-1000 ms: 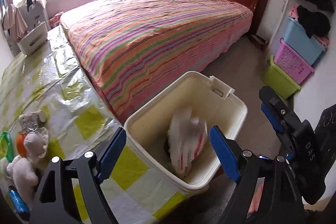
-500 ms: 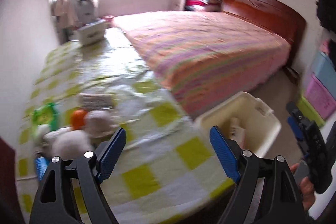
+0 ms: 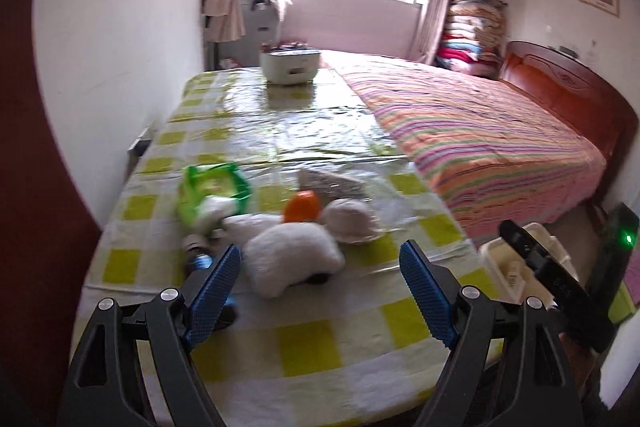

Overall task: Collect trash
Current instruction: 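Move the right tool to the white knit hat and close on it, then grasp the brown medicine bottle with the left gripper while right lifts the hat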

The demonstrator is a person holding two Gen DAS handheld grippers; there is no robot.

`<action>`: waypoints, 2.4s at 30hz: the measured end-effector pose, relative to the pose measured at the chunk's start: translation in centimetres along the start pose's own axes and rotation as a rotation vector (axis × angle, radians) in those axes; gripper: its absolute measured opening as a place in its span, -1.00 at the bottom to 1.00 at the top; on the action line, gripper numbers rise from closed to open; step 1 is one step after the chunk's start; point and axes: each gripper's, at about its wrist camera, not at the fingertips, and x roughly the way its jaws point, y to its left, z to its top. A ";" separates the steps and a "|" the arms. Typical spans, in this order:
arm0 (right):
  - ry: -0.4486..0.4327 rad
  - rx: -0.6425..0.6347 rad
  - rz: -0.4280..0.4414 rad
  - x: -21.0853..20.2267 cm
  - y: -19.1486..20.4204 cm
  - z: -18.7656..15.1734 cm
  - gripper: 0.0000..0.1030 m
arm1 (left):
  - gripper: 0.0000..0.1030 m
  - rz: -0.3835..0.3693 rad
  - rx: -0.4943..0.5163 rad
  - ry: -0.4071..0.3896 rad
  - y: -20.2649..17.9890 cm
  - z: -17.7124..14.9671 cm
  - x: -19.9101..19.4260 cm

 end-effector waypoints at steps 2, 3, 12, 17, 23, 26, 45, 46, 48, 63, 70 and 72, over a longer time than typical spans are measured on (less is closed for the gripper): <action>0.052 -0.026 0.031 2.0 1.3 0.3 0.52 | 0.54 0.024 -0.024 0.012 1.4 -0.4 0.1; 0.077 -0.041 0.051 2.9 2.0 0.5 0.52 | 0.54 0.030 -0.039 0.021 2.0 -0.6 0.3; 0.252 -0.205 0.098 9.5 5.7 1.4 0.12 | 0.54 0.073 -0.110 0.069 5.4 -2.2 0.9; 0.335 -0.233 0.077 12.4 6.1 0.9 0.03 | 0.54 0.077 -0.120 0.082 6.0 -2.5 1.0; 0.417 -0.217 0.041 15.2 5.3 0.8 0.01 | 0.54 0.080 -0.116 0.090 6.1 -2.8 1.2; 0.464 -0.226 0.019 16.8 5.1 0.3 0.01 | 0.54 0.078 -0.125 0.094 6.3 -2.7 1.3; 0.343 -0.006 0.151 10.1 1.4 2.1 -0.24 | 0.54 0.104 -0.150 0.166 6.6 -2.6 3.1; 0.327 -0.001 0.152 9.7 1.2 2.5 -0.24 | 0.54 0.112 -0.152 0.173 6.6 -2.5 3.4; 0.300 0.006 0.152 9.0 0.8 2.9 -0.24 | 0.54 0.136 -0.148 0.193 6.5 -2.3 4.2; 0.209 0.019 0.198 6.7 0.6 4.0 -0.24 | 0.49 0.239 -0.178 0.391 9.2 -0.5 10.4; 0.173 0.030 0.216 5.5 0.2 4.4 -0.24 | -0.11 0.227 -0.173 0.492 9.6 -1.2 12.5; 0.167 0.033 0.218 5.3 0.1 4.5 -0.24 | -0.11 0.233 -0.154 0.496 9.4 -1.5 12.8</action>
